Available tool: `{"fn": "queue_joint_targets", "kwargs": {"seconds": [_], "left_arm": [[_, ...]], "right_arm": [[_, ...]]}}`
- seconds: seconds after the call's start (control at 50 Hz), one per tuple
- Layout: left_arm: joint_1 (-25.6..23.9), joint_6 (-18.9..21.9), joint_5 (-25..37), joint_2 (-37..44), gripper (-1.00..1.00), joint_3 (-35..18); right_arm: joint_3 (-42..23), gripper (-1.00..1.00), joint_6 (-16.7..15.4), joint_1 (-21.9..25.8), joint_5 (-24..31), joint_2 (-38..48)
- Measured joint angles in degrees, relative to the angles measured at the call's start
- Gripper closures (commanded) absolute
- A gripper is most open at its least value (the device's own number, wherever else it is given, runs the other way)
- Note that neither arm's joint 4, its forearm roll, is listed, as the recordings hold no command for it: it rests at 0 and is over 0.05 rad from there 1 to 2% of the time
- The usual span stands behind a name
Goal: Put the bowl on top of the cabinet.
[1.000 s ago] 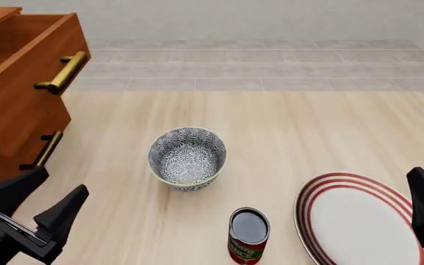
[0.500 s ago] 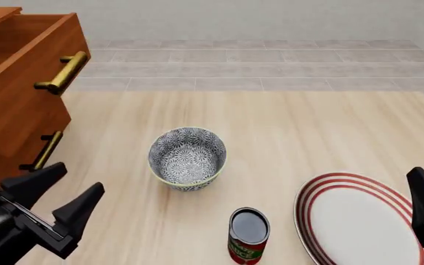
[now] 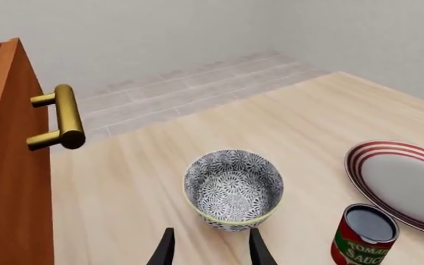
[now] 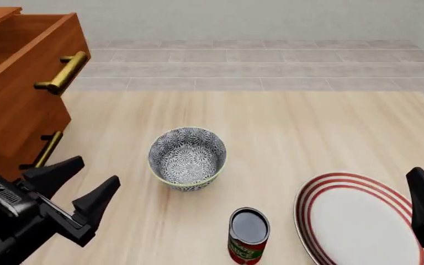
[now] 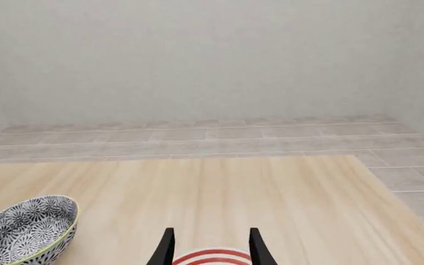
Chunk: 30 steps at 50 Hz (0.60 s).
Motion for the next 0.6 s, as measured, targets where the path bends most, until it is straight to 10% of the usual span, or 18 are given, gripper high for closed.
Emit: {"fn": "queue_joint_targets", "kwargs": {"seconds": [0.6], "left_arm": [[-1.5, 0.4, -3.6, 10.0, -1.0, -5.5]], "right_arm": [[0.0, -1.0, 0.3, 0.1, 0.0, 0.0]]}}
